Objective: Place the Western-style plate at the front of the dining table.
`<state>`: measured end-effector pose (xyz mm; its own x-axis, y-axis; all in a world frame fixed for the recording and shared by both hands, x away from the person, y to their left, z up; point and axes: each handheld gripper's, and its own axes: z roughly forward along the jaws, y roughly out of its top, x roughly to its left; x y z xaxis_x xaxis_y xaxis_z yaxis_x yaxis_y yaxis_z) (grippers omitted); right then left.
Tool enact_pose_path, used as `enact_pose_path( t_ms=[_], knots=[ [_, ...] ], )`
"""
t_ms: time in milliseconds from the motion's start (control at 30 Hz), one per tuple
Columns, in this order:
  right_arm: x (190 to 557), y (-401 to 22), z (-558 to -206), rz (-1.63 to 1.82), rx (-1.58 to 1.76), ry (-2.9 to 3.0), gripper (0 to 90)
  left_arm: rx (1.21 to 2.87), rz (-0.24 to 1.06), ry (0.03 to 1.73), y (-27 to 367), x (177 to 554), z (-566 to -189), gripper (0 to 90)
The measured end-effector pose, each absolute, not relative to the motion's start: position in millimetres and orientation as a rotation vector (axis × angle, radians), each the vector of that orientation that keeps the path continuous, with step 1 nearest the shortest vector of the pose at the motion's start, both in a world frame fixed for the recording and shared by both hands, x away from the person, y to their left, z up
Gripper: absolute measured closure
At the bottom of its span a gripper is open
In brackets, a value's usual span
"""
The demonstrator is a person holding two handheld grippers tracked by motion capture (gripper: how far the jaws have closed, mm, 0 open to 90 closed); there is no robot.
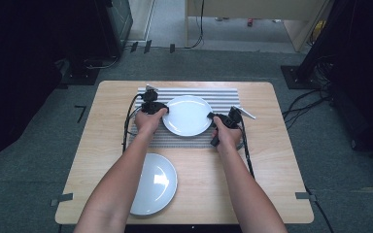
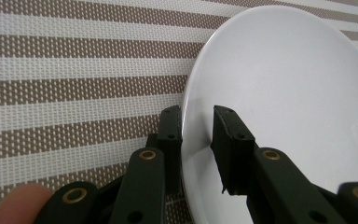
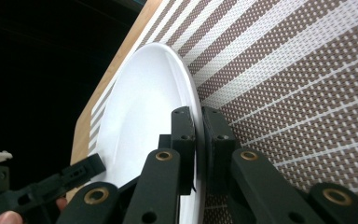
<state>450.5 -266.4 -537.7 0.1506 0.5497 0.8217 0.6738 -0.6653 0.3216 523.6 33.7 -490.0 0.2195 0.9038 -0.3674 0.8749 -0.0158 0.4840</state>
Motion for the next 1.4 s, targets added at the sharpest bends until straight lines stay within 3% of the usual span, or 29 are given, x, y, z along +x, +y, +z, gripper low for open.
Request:
enact_pose_path(
  t_ms=[167,433,500,967,1233,1400],
  knots=[
    [450,-262,-538,-1.57,-2.302,-1.265,81.5,1.868,0.085,1.655,32,525,-491,73.9],
    [447,-256,-532,-1.597,-2.324,-1.423,65.4,1.864,0.119,1.654,31,523,-486,73.4],
    [446,-254,-529,-1.613,-2.342,-1.473,60.4,1.866,0.123,1.657,32,522,-484,70.5],
    [434,-256,-507,-1.628,-2.304,-1.843,48.4,1.853,0.157,1.636,46,508,-480,55.2],
    [421,-255,-492,-1.622,-2.211,-2.033,41.8,1.896,0.183,1.59,56,493,-472,35.8],
    [409,-257,-483,-1.652,-2.16,-2.082,39.5,1.864,0.171,1.523,70,480,-459,30.7]
  ],
)
